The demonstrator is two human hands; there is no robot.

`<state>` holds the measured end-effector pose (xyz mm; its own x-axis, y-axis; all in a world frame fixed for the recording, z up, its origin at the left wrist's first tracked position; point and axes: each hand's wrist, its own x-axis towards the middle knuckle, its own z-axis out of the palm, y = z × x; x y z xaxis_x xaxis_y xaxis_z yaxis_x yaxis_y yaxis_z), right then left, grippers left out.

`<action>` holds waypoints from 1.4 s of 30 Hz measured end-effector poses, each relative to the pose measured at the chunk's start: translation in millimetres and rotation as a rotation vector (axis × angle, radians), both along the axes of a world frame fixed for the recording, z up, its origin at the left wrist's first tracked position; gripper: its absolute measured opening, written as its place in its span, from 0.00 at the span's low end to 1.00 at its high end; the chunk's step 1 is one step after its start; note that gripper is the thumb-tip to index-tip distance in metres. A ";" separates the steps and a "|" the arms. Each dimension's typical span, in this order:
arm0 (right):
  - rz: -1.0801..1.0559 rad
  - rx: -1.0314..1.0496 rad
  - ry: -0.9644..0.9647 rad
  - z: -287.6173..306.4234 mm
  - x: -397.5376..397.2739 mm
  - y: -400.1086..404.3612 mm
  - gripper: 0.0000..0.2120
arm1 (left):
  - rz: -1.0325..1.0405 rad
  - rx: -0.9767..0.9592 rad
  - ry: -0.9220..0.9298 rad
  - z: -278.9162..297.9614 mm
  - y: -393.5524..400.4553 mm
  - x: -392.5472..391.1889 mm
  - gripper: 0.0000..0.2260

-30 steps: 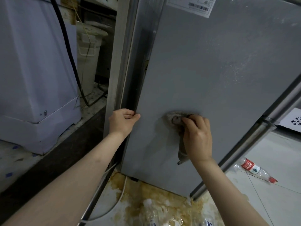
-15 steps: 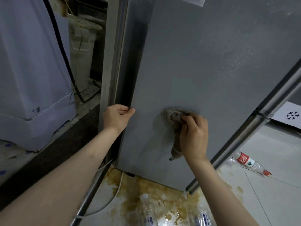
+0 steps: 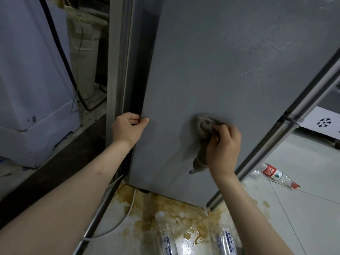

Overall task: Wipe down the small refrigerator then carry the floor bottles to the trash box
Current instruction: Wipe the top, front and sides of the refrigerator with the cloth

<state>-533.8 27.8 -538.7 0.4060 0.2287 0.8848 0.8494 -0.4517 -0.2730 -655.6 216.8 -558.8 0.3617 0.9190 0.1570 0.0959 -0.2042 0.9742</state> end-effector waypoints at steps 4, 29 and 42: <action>-0.007 -0.064 -0.017 -9.3 3.2 -8.1 0.11 | 0.013 0.006 -0.003 -2.0 -0.5 1.1 0.14; -0.083 -0.010 0.104 -5.8 12.7 -33.5 0.06 | 0.014 0.008 0.021 -4.1 -6.7 0.2 0.16; -0.108 0.007 0.199 -28.4 14.6 -39.4 0.06 | 0.004 0.010 0.034 -3.6 -8.8 -1.2 0.18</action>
<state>-519.2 -11.6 -567.1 0.5944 0.1682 0.7864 0.7253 -0.5345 -0.4339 -656.8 208.0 -562.5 0.3636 0.9188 0.1538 0.1295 -0.2134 0.9683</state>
